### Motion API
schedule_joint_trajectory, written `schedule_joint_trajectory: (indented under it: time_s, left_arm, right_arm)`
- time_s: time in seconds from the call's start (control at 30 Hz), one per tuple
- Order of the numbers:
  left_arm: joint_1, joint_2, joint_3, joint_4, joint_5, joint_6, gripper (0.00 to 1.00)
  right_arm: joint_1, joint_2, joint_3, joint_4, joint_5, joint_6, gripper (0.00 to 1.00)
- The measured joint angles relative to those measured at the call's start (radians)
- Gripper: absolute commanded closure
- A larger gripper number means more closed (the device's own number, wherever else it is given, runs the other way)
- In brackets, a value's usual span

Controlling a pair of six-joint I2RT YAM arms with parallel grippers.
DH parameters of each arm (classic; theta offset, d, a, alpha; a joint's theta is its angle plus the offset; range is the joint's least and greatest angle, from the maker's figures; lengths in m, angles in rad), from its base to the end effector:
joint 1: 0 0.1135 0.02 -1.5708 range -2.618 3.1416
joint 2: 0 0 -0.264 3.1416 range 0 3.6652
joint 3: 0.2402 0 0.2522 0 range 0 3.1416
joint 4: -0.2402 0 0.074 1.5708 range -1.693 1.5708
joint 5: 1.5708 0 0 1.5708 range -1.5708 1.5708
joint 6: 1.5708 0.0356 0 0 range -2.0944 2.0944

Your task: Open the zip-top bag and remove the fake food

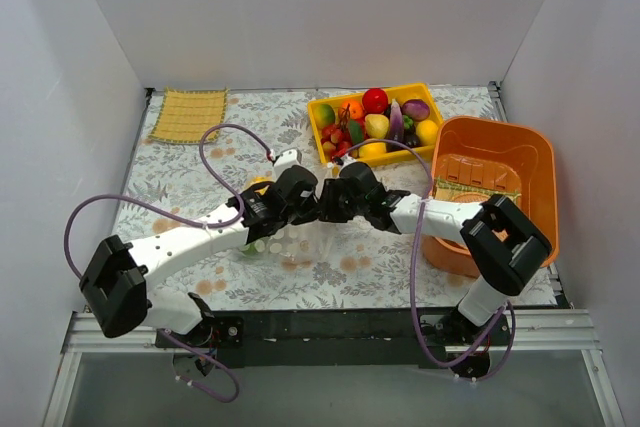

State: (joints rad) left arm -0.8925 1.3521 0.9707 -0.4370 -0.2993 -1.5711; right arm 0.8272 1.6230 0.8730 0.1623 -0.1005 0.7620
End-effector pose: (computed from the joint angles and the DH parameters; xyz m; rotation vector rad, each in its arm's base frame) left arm 0.1878 -0.2163 0.2569 -0.9732 2.3097 -0.8066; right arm 0.2309 0.2563 0.1934 -0.1392 2.3355 0.9759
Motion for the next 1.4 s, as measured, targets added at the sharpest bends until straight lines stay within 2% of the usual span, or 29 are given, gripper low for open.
schedule_joint_trajectory:
  time_s: [0.07, 0.13, 0.23, 0.27, 0.33, 0.37, 0.43, 0.6, 0.67, 0.77, 0.87, 0.97, 1.1, 1.4]
  left_arm:
    - [0.000, -0.020, -0.003, 0.011, -0.001, -0.014, 0.99]
    - [0.000, -0.040, -0.010, 0.024, -0.003, -0.025, 0.79]
    - [0.000, -0.083, -0.031, 0.043, 0.004, -0.034, 0.40]
    - [0.000, -0.104, -0.042, 0.033, -0.013, -0.033, 0.38]
    - [0.007, -0.151, -0.053, 0.023, -0.017, -0.042, 0.39]
    - [0.005, -0.170, -0.054, 0.018, -0.024, -0.049, 0.44]
    - [0.000, -0.219, -0.054, -0.015, -0.063, -0.076, 0.47]
    - [0.007, -0.300, -0.067, -0.155, -0.224, -0.148, 0.62]
    - [0.039, -0.299, -0.089, -0.199, -0.267, -0.166, 0.66]
    - [0.152, -0.275, -0.152, -0.219, -0.285, -0.163, 0.70]
    - [0.262, -0.243, -0.211, -0.200, -0.285, -0.140, 0.71]
    - [0.322, -0.190, -0.220, -0.160, -0.277, -0.117, 0.72]
    - [0.372, -0.126, -0.220, -0.077, -0.237, -0.092, 0.74]
    - [0.439, 0.003, -0.252, 0.087, -0.137, -0.078, 0.85]
  right_arm:
    - [-0.004, 0.025, 0.009, 0.016, -0.010, 0.005, 0.66]
    - [-0.007, 0.035, 0.010, 0.037, -0.026, 0.009, 0.65]
    - [-0.011, 0.048, 0.010, 0.090, -0.054, 0.020, 0.62]
    - [-0.014, 0.052, 0.010, 0.109, -0.072, 0.021, 0.62]
    - [-0.019, 0.063, 0.010, 0.151, -0.090, 0.030, 0.61]
    - [-0.019, 0.069, 0.010, 0.169, -0.097, 0.032, 0.61]
    - [-0.019, 0.081, 0.010, 0.193, -0.113, 0.038, 0.58]
    - [-0.019, 0.088, 0.007, 0.240, -0.140, 0.042, 0.59]
    - [-0.020, 0.094, 0.007, 0.252, -0.147, 0.041, 0.60]
    - [-0.020, 0.111, 0.007, 0.260, -0.156, 0.041, 0.61]
    - [-0.020, 0.122, 0.007, 0.260, -0.162, 0.039, 0.61]
    - [-0.020, 0.129, 0.007, 0.261, -0.167, 0.039, 0.61]
    - [-0.020, 0.146, 0.007, 0.264, -0.180, 0.034, 0.55]
    - [-0.020, 0.199, 0.015, 0.292, -0.216, 0.033, 0.43]
